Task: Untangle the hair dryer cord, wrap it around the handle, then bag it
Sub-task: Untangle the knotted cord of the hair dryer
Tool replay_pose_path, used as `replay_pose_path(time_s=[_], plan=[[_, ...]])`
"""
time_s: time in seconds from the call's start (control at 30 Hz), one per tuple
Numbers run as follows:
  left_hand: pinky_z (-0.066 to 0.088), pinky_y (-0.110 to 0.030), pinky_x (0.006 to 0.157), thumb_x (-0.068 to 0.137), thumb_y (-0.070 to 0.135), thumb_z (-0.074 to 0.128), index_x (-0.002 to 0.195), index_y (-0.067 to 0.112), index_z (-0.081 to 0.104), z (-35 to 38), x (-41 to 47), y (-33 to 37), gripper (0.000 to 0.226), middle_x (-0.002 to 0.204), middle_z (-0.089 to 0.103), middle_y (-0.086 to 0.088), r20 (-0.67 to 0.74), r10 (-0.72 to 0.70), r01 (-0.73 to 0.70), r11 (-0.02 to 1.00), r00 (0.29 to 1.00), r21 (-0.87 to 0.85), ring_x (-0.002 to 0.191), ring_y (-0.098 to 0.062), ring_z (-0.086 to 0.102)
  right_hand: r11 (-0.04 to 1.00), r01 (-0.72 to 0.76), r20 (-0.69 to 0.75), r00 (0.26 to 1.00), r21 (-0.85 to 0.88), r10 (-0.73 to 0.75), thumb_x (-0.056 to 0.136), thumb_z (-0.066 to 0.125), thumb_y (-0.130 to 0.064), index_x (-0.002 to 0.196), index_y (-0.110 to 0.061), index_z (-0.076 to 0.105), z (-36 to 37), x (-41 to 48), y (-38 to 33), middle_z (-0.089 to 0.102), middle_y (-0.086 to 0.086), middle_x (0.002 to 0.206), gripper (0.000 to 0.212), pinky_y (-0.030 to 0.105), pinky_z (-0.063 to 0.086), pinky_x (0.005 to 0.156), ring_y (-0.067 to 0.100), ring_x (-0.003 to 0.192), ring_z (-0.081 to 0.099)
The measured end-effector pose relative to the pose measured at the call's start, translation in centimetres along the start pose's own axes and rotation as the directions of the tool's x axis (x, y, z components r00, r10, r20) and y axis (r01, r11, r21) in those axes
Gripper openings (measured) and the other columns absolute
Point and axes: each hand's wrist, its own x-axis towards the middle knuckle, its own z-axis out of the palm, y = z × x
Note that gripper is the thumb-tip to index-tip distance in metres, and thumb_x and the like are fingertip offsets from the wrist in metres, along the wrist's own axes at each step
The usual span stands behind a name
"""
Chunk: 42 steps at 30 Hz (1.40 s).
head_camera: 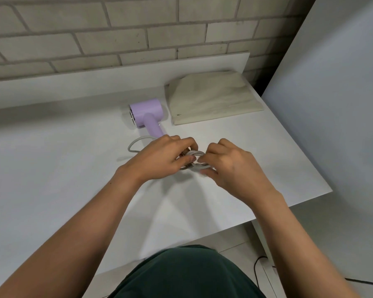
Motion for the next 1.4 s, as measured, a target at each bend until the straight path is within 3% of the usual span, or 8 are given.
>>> replay_pose_path(time_s=[0.2, 0.37, 0.53, 0.63, 0.77, 0.97, 1.2, 1.4], plan=[[0.049, -0.037, 0.084, 0.107, 0.037, 0.045, 0.117, 0.030, 0.062, -0.3, 0.1, 0.0, 0.021, 0.101, 0.069, 0.008, 0.006, 0.005, -0.005, 1.000, 1.000, -0.026, 0.097, -0.012, 0.059, 0.956, -0.093, -0.117, 0.985, 0.279, 0.130, 0.101, 0.063, -0.032, 0.096, -0.021, 0.072, -1.3, -0.1, 0.8, 0.063, -0.008, 0.090, 0.015, 0.040, 0.053, 0.058, 0.017, 0.080, 0.060], [0.048, -0.033, 0.077, 0.109, 0.041, 0.039, 0.109, 0.038, 0.052, -0.2, 0.0, -0.5, 0.013, 0.102, 0.066, 0.007, 0.037, -0.075, 0.080, 0.983, 0.997, -0.163, 0.085, -0.004, 0.066, 0.704, -0.238, -0.120, 0.900, 0.669, 0.419, 0.100, 0.067, -0.018, 0.097, -0.014, 0.067, -2.4, 0.1, 0.6, 0.067, -0.014, 0.091, 0.005, 0.016, 0.046, 0.073, 0.011, 0.084, 0.063], [0.053, -0.044, 0.082, 0.110, 0.043, 0.035, 0.109, 0.032, 0.051, 0.1, -0.1, -0.1, 0.019, 0.098, 0.067, 0.013, 0.024, -0.091, 0.094, 0.966, 0.996, -0.242, 0.087, -0.009, 0.063, 0.478, -0.302, -0.063, 0.791, 0.825, 0.609, 0.105, 0.060, -0.025, 0.101, -0.018, 0.060, -1.8, -0.1, 0.1, 0.070, -0.003, 0.091, 0.008, 0.035, 0.056, 0.079, 0.021, 0.091, 0.068], [0.049, -0.036, 0.075, 0.110, 0.042, 0.035, 0.105, 0.033, 0.050, 0.2, 0.0, 0.1, 0.018, 0.087, 0.063, 0.014, -0.006, -0.096, 0.091, 0.965, 0.995, -0.247, 0.079, -0.006, 0.058, 0.514, -0.381, -0.072, 0.746, 0.769, 0.662, 0.106, 0.057, -0.032, 0.101, -0.019, 0.060, -0.9, -0.1, 0.5, 0.068, -0.010, 0.088, 0.014, 0.027, 0.048, 0.071, 0.015, 0.083, 0.063], [0.046, -0.035, 0.072, 0.110, 0.040, 0.035, 0.104, 0.036, 0.049, 0.7, 0.3, 0.4, 0.016, 0.083, 0.062, 0.012, -0.005, -0.116, 0.114, 0.982, 0.993, -0.151, 0.078, -0.007, 0.057, 0.780, -0.471, -0.203, 0.787, 0.411, 0.582, 0.104, 0.058, -0.025, 0.114, -0.015, 0.065, 0.0, -0.1, 1.8, 0.060, -0.012, 0.102, 0.015, 0.036, 0.047, 0.079, 0.020, 0.095, 0.054], [0.052, -0.044, 0.075, 0.109, 0.035, 0.035, 0.118, 0.028, 0.055, 0.7, 0.5, 1.3, 0.024, 0.086, 0.068, 0.005, -0.001, -0.151, 0.151, 0.987, 0.988, -0.047, 0.081, -0.022, 0.061, 0.987, -0.140, -0.124, 0.981, 0.080, 0.149, 0.084, 0.063, -0.001, 0.123, -0.017, 0.068, 0.2, 0.5, -0.5, 0.064, 0.001, 0.112, 0.042, 0.036, 0.053, 0.048, 0.026, 0.093, 0.059], [0.052, -0.046, 0.078, 0.110, 0.047, 0.027, 0.112, 0.031, 0.051, 1.0, -0.1, 1.1, 0.029, 0.094, 0.065, 0.008, 0.017, -0.128, 0.129, 0.987, 0.992, -0.092, 0.088, -0.016, 0.059, 0.983, -0.109, -0.147, 0.980, 0.150, 0.131, 0.098, 0.064, -0.031, 0.105, -0.024, 0.077, -0.3, 0.5, 0.9, 0.067, -0.004, 0.092, 0.016, 0.041, 0.054, 0.052, 0.022, 0.079, 0.062], [0.052, -0.043, 0.082, 0.109, 0.049, 0.029, 0.108, 0.031, 0.053, 1.0, -1.1, 0.0, 0.030, 0.093, 0.068, 0.009, -0.001, -0.169, 0.166, 0.969, 0.986, -0.181, 0.089, -0.014, 0.061, 0.890, -0.250, -0.301, 0.877, 0.382, 0.375, 0.102, 0.065, -0.028, 0.105, -0.014, 0.070, -2.9, 0.6, 1.7, 0.072, -0.011, 0.094, 0.015, 0.031, 0.050, 0.064, 0.007, 0.068, 0.053]])
